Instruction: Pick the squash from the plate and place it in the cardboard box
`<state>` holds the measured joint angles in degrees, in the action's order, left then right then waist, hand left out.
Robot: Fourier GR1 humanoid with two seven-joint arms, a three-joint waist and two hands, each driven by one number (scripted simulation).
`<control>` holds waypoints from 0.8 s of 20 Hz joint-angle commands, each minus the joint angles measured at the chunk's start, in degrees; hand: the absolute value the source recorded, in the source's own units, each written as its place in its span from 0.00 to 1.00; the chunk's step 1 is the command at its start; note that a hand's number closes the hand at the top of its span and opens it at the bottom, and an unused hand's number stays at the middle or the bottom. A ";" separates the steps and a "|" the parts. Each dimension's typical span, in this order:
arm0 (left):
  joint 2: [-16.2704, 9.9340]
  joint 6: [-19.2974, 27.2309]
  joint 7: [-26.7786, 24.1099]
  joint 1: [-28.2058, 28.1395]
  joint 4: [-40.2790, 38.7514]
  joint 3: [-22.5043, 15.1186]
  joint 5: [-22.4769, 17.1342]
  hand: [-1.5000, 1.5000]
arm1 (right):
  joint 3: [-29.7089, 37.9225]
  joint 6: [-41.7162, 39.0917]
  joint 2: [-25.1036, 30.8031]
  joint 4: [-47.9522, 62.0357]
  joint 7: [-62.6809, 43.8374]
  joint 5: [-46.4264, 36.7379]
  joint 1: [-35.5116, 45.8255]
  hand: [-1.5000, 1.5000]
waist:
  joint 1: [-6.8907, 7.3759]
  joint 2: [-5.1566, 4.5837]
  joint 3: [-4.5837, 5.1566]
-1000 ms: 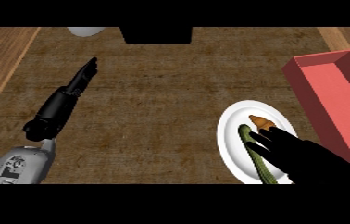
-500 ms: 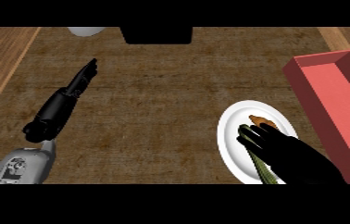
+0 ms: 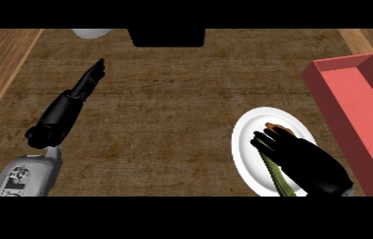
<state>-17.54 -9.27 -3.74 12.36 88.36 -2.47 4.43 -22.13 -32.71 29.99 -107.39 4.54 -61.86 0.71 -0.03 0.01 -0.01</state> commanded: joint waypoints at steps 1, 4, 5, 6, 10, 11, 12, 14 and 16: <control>2.37 -0.02 4.30 3.52 0.60 -0.44 0.51 0.50 | -3.34 1.43 -3.46 4.66 0.58 -3.66 0.83 0.00 | 0.02 -0.02 -0.01; 0.56 -2.25 -0.69 1.73 -1.46 2.74 0.60 0.50 | -0.17 0.86 -0.14 -1.28 3.02 -2.95 -5.38 0.00 | -0.26 0.03 0.01; 2.20 -1.65 2.18 -2.46 4.53 0.07 1.69 0.50 | -0.61 2.56 -3.08 5.90 3.43 -4.45 -1.10 0.00 | 0.14 0.02 -0.01; 2.41 -1.24 -2.46 -3.47 2.22 0.45 3.26 0.50 | 1.93 0.22 -2.01 3.38 4.00 -3.08 -1.49 0.00 | 0.02 0.02 0.01; 1.47 -3.30 0.53 -0.49 1.24 2.79 1.81 0.50 | 2.49 5.34 -0.66 5.93 5.66 -6.71 -3.46 0.00 | -0.15 0.01 0.00; 3.29 -2.34 -2.32 0.07 -2.93 2.01 3.00 0.50 | 0.77 4.16 -3.99 6.62 2.67 -8.16 -2.37 0.00 | -0.17 -0.02 0.01; 1.18 -4.24 -0.70 -2.80 2.55 3.10 1.49 0.50 | 3.40 0.67 -4.42 10.55 3.78 -6.65 4.16 0.00 | 0.25 -0.02 0.01; 3.20 -2.77 -2.61 -2.23 0.38 3.12 3.00 0.50 | 1.50 8.11 -3.83 10.27 5.14 -10.07 -3.11 0.00 | -0.08 0.00 0.00; 2.96 -3.37 1.48 2.13 -1.14 4.02 2.13 0.50 | 0.92 9.01 -8.34 17.94 5.07 -10.20 1.98 0.00 | 0.10 -0.07 -0.01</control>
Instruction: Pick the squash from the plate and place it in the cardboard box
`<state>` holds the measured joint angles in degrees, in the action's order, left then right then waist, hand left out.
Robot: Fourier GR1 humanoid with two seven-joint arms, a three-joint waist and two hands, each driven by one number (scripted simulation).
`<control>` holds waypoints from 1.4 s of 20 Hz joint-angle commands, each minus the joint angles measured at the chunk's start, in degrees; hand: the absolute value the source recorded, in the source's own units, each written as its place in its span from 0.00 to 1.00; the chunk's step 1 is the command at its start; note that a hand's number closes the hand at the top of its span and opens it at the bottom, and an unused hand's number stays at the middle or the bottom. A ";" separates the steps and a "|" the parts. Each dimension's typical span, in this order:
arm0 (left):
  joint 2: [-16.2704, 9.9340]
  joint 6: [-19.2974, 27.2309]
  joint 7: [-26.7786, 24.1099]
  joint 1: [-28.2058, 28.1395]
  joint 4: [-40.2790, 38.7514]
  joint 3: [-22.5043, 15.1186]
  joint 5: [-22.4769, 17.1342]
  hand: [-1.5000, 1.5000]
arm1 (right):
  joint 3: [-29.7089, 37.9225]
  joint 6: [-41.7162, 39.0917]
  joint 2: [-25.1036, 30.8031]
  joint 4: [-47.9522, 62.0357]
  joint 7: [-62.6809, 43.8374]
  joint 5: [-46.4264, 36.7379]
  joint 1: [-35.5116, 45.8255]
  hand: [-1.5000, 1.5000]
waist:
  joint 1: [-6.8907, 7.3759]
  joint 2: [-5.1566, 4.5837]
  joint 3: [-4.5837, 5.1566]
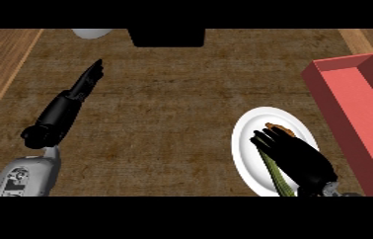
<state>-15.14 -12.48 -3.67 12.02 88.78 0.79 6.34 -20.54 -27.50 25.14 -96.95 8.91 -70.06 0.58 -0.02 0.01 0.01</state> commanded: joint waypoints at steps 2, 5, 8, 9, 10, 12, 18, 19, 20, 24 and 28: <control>0.39 -0.75 1.19 -2.62 4.36 0.13 0.95 0.50 | 1.83 4.07 -0.98 8.38 4.78 -1.10 1.87 0.00 | 0.24 0.01 -0.03; 0.45 -1.12 -1.04 -0.99 0.15 1.94 0.67 0.50 | -1.19 7.89 -2.36 9.91 5.80 -4.27 0.62 1.00 | 0.02 -0.01 -0.01; 2.07 0.56 0.44 0.03 1.40 -0.18 2.75 0.50 | -1.40 10.71 -2.25 11.71 11.02 -3.20 2.97 1.00 | 0.11 -0.02 -0.03; 1.20 -1.66 -0.73 -1.24 0.48 0.42 1.20 0.50 | -1.60 11.91 -2.19 8.26 11.01 -3.03 0.79 1.00 | -0.03 0.02 -0.02; 2.20 0.08 1.29 0.58 0.42 0.46 2.08 0.50 | -0.95 13.45 -0.30 6.87 12.70 -3.32 -0.36 1.00 | -0.17 0.03 -0.02; 2.80 0.52 -0.99 -0.20 -0.47 -0.03 3.36 0.50 | -2.94 13.77 -4.64 6.71 9.47 -5.50 0.19 1.00 | -0.11 0.02 -0.01; 0.89 -2.06 0.49 1.91 -0.76 2.97 1.15 0.50 | 0.60 23.30 -3.93 8.85 16.29 -4.50 1.15 1.00 | -0.21 -0.01 -0.02; 0.05 -3.68 0.24 -0.84 1.53 2.67 0.66 0.50 | -0.80 23.36 -5.67 7.19 14.91 -5.25 0.08 1.00 | -0.07 0.05 -0.01; 3.14 0.09 0.66 2.88 -1.30 0.73 3.28 0.50 | 4.67 18.32 -8.83 9.85 10.44 -2.02 7.77 1.00 | -0.10 -0.11 -0.01; 2.61 -1.31 0.26 1.43 0.88 0.50 2.17 0.50 | 18.97 17.34 -17.04 18.68 -8.26 0.68 15.65 1.00 | 1.47 -0.82 -0.09; 3.32 -2.04 0.50 1.60 0.27 -0.97 2.44 0.50 | 23.97 21.90 -21.46 24.65 -21.02 -2.74 27.13 1.00 | 2.53 -0.78 -0.05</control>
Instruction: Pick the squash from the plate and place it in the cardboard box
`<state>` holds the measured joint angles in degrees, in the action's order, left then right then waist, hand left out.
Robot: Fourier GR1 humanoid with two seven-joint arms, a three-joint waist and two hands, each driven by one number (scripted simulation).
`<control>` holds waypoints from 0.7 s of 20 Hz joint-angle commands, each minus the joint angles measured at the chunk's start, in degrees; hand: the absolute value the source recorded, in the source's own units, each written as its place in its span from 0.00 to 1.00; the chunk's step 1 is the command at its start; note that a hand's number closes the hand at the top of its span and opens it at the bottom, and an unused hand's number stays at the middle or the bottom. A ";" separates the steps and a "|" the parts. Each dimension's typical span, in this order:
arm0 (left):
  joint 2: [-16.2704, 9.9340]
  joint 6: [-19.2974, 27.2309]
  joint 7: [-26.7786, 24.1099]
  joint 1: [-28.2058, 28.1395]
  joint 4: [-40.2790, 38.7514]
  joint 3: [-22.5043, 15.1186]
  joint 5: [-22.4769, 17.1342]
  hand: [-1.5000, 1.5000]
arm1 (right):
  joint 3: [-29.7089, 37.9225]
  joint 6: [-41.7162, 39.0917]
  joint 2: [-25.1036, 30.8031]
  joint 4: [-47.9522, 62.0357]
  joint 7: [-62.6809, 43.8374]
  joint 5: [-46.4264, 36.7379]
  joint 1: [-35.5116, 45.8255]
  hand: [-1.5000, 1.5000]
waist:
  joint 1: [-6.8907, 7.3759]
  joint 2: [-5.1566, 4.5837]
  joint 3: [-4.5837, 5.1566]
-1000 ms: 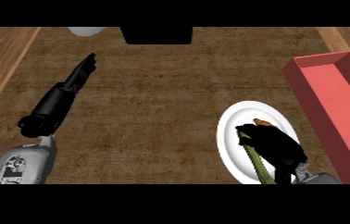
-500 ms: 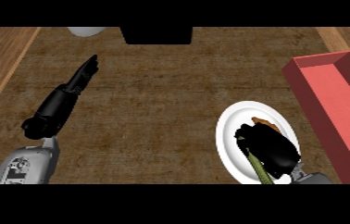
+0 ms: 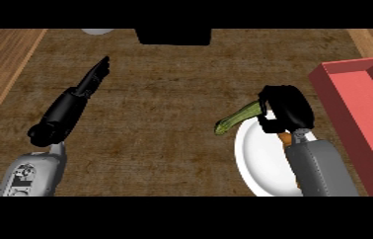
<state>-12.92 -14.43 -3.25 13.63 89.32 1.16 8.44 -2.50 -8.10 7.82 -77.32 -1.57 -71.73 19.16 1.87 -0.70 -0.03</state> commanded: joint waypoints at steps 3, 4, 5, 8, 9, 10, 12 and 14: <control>-0.90 -0.38 -2.09 0.38 -1.83 0.99 0.22 0.50 | 6.58 4.22 0.00 10.98 -11.53 -5.04 18.11 1.00 | 0.00 0.12 0.04; -0.82 -0.88 -1.71 -1.40 -0.10 0.84 -0.32 0.50 | 6.34 4.96 -1.25 11.19 -13.30 -5.48 19.09 1.00 | -0.28 0.40 0.03; 2.08 2.20 -0.13 0.65 -2.01 -0.81 1.89 0.50 | 6.89 5.93 -0.69 13.41 -13.46 -5.91 21.52 1.00 | -0.65 0.30 0.02; 0.56 1.27 -2.74 -3.24 -0.33 -0.45 2.28 0.50 | 9.73 4.84 0.21 11.22 -17.53 -5.02 26.03 1.00 | -0.93 0.59 0.05; 0.56 0.77 0.25 -0.23 -0.38 0.35 0.89 0.50 | 9.52 9.29 -2.85 10.17 -21.35 -6.36 24.69 1.00 | -1.20 0.61 0.03; -0.85 -0.70 -1.55 -4.23 1.02 1.16 -0.14 0.50 | 11.56 8.34 -0.08 7.01 -22.44 -6.01 24.06 1.00 | -1.33 0.90 0.05; 0.68 0.99 -1.37 -2.23 -0.30 0.32 1.15 0.50 | 14.14 10.12 -1.62 4.68 -27.66 -5.57 25.18 1.00 | -2.13 0.91 0.04; -0.16 0.27 -1.43 -2.05 -0.29 1.12 0.55 0.50 | 17.88 10.99 0.17 5.75 -30.14 -4.55 28.08 1.00 | -1.62 0.72 0.03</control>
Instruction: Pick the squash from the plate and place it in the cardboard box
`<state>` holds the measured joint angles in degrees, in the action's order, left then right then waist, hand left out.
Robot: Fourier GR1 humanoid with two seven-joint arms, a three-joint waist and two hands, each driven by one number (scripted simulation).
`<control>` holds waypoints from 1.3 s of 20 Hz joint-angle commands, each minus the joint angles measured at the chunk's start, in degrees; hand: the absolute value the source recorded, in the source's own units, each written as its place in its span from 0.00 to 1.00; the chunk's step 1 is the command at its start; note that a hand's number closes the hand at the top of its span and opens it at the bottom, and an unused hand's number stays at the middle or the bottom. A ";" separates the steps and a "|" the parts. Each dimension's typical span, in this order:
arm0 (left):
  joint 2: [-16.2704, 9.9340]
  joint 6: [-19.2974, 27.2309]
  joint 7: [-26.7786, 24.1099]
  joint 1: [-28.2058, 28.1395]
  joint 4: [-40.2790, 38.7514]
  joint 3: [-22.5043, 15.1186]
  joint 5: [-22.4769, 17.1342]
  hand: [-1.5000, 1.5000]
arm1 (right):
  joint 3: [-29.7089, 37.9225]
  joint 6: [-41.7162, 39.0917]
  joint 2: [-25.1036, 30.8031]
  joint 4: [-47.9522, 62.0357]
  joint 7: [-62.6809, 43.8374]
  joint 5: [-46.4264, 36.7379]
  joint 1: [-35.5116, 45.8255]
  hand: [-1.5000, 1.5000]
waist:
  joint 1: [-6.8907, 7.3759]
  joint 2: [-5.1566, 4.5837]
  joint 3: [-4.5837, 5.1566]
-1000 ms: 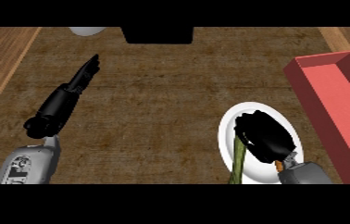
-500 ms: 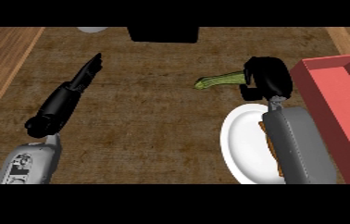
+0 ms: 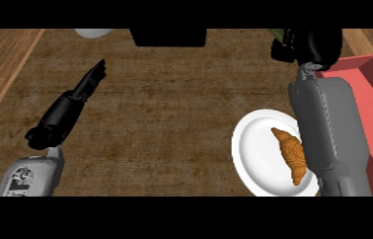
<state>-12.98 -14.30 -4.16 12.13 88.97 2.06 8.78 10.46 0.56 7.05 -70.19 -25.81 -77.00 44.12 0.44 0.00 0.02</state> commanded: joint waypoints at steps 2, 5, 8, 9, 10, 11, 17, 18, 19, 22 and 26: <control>0.27 0.33 2.41 0.91 1.63 -0.08 0.17 0.50 | 5.72 3.62 2.64 -3.67 -8.00 -0.73 0.93 1.00 | -0.68 0.22 -0.04; 0.94 1.66 -1.51 0.48 -2.93 0.03 1.79 0.50 | 10.77 2.95 9.31 -0.13 -6.64 1.88 4.69 1.00 | -0.62 -0.14 0.00; 0.32 -0.78 3.53 2.32 1.03 0.86 -1.21 0.50 | 13.20 7.23 10.21 2.54 -7.48 3.12 3.29 1.00 | -0.14 -0.05 -0.05; 0.65 0.47 -0.42 -0.84 -0.07 -0.13 1.18 0.50 | 14.29 3.94 13.78 1.68 -4.93 4.97 1.99 1.00 | -0.39 0.00 -0.02; 0.58 0.40 2.71 0.81 1.48 0.70 0.16 0.50 | 14.39 6.57 12.38 1.72 -6.78 4.40 0.61 1.00 | -0.32 0.01 -0.04; -0.52 -1.58 1.30 0.50 1.63 0.86 -0.76 0.50 | 16.11 6.44 16.29 6.41 -4.77 5.43 4.05 1.00 | 0.05 -0.11 -0.03; 0.44 -0.06 0.95 -0.68 2.08 0.46 0.64 0.50 | 17.26 -1.04 22.65 15.16 -0.54 6.56 -0.57 1.00 | 0.20 -0.20 -0.04; 0.42 0.13 0.25 -0.61 0.57 0.52 1.05 0.50 | 18.45 -3.14 22.56 14.26 1.34 8.73 -4.43 1.00 | -0.56 -0.12 -0.05; 0.64 -0.08 1.52 -1.30 2.27 -0.37 1.30 0.50 | 20.00 -10.02 25.86 16.04 1.10 10.88 -1.01 1.00 | -0.34 0.00 -0.04; 0.65 -0.10 0.51 1.39 0.27 0.96 0.29 0.50 | 22.12 -10.61 27.79 22.92 4.88 13.33 -2.21 1.00 | 0.04 -0.39 -0.08; -0.48 -1.59 1.21 -0.87 1.12 1.77 -0.44 0.50 | 22.26 -17.28 32.46 24.75 8.55 15.43 -4.60 1.00 | -0.12 -0.11 -0.04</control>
<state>-12.86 -15.24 -3.76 11.41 89.84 2.98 8.95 31.57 -11.49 35.29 -49.93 -20.65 -63.77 40.53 0.19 -0.11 -0.03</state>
